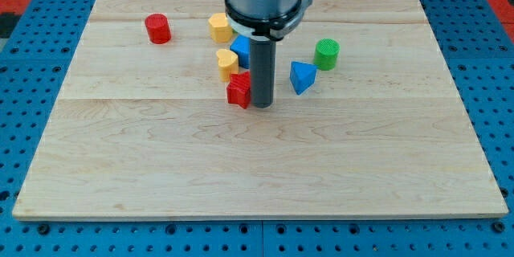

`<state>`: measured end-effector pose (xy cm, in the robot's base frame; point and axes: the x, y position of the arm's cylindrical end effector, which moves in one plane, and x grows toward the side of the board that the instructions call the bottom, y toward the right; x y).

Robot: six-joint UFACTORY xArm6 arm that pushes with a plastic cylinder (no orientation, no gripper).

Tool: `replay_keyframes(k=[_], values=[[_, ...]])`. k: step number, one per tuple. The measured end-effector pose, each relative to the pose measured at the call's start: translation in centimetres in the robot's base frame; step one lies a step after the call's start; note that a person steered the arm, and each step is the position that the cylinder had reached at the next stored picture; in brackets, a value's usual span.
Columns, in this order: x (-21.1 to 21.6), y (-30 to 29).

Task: Slide the red star towards left and up

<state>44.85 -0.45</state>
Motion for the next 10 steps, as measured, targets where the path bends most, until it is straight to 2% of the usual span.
replay_keyframes(k=[1,3,6,9,10], values=[[0.0,-0.8],[0.0,3.3],[-2.5,0.8],[-2.1,-3.1],[-0.3,-1.6]])
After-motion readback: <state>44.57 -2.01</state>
